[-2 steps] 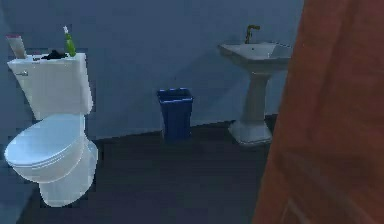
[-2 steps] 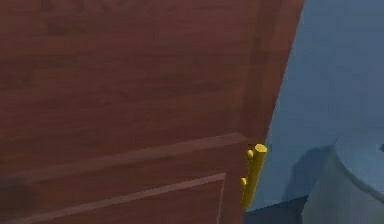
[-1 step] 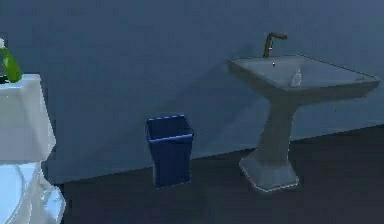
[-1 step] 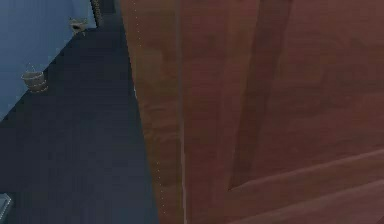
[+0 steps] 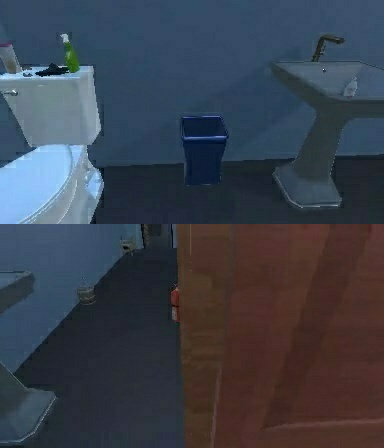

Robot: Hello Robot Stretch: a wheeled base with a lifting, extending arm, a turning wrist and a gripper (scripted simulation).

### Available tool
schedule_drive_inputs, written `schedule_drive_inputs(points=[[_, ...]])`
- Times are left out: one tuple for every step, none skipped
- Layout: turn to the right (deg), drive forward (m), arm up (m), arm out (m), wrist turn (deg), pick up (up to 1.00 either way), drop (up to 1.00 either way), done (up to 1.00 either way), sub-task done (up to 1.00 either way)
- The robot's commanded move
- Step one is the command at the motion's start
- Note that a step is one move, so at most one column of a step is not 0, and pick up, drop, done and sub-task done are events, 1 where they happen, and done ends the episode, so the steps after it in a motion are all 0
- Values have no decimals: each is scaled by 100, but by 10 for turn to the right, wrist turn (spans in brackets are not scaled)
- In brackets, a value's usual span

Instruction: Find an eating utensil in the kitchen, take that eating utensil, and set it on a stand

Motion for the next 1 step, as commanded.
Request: schedule_drive_inputs(points=[[0,15,0,0,0,0,0,0,0]])
